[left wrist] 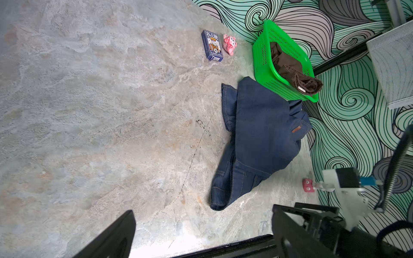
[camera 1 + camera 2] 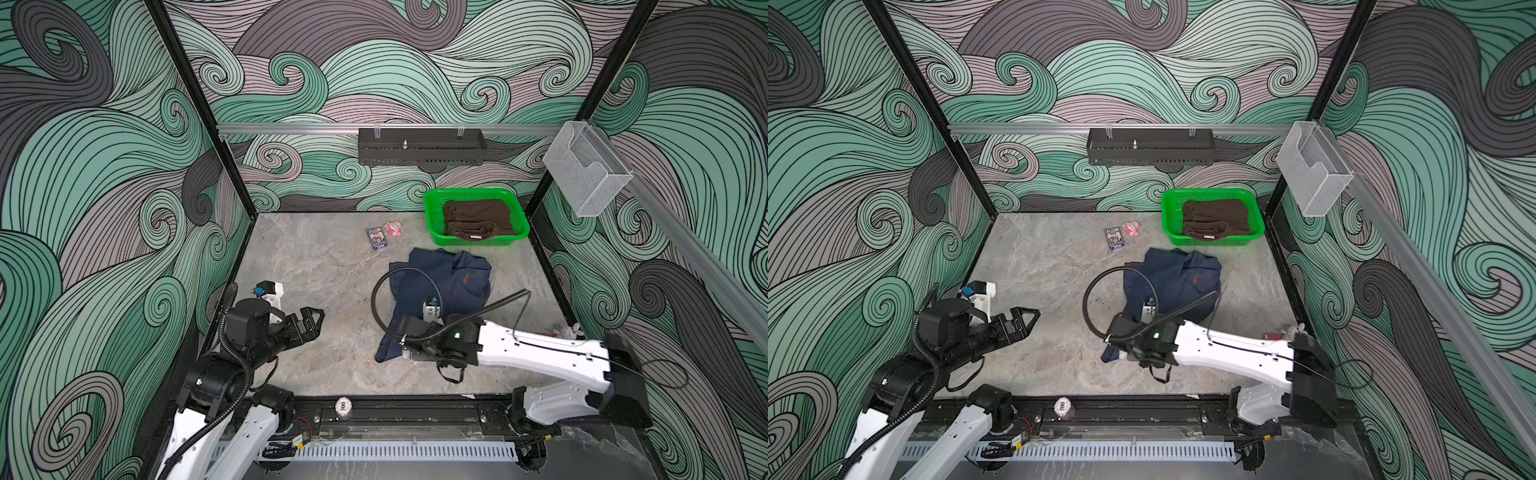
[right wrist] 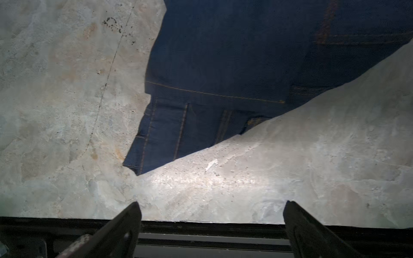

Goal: Fold and stack the trousers

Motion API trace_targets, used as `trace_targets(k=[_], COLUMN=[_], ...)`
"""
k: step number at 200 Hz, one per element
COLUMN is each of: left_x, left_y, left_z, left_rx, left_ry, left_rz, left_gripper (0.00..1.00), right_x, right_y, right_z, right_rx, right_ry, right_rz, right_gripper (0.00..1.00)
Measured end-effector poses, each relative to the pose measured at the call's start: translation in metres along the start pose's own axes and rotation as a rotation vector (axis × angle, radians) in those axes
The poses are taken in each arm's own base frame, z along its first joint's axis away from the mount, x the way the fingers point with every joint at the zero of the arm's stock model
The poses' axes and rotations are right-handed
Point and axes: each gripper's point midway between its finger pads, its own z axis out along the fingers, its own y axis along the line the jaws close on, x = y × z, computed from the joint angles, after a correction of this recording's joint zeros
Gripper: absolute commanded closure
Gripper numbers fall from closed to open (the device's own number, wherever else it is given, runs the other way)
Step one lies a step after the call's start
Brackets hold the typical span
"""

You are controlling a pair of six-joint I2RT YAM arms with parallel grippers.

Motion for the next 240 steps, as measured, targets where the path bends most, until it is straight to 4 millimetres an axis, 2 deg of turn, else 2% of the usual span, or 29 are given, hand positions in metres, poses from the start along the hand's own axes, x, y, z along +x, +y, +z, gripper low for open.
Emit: trace_targets(k=[16,36,68,93,110,131,145,162,176,189,203,222,240], left_x=[0.000,-0.002,-0.009,-0.018,-0.023,-0.022,-0.021,-0.020,-0.020,-0.020,-0.019,-0.020,-0.017], left_y=[0.001,0.003,0.007,0.006,0.004,0.006,0.008,0.008,0.009,0.009,0.008,0.005,-0.001], left_z=[-0.001,-0.005,-0.023,-0.044,-0.051,-0.051,-0.051,-0.051,-0.051,-0.050,-0.047,-0.035,-0.010], left_rx=[-0.002,-0.006,-0.014,-0.007,-0.006,-0.016,-0.021,-0.025,-0.027,-0.028,-0.029,-0.026,-0.004], left_ry=[-0.005,-0.031,-0.117,-0.197,-0.225,-0.223,-0.219,-0.217,-0.213,-0.211,-0.199,-0.161,-0.096], left_rz=[-0.011,-0.026,-0.046,-0.051,-0.053,-0.059,-0.061,-0.062,-0.062,-0.062,-0.059,-0.056,-0.065], left_gripper=[0.03,0.03,0.03,0.03,0.03,0.03,0.03,0.03,0.03,0.03,0.03,0.04,0.04], right_x=[0.008,0.016,0.019,0.017,0.017,0.021,0.025,0.026,0.026,0.025,0.020,-0.002,-0.036], right_y=[0.026,0.043,0.050,0.054,0.056,0.057,0.058,0.056,0.053,0.046,0.035,0.022,0.007], right_z=[0.006,0.018,0.046,0.072,0.088,0.105,0.113,0.117,0.114,0.106,0.086,0.035,-0.028], right_rx=[-0.002,0.014,0.061,0.077,0.079,0.081,0.079,0.069,0.055,0.044,0.016,-0.082,-0.240], right_ry=[-0.021,-0.025,-0.032,-0.013,0.004,0.023,0.036,0.033,0.030,0.030,0.019,-0.031,-0.109], right_rz=[0.020,0.061,0.128,0.184,0.220,0.253,0.256,0.265,0.269,0.264,0.253,0.238,0.257], right_gripper=[0.00,0.00,0.03,0.12,0.21,0.33,0.50,0.82,1.00,1.00,1.00,1.00,1.00])
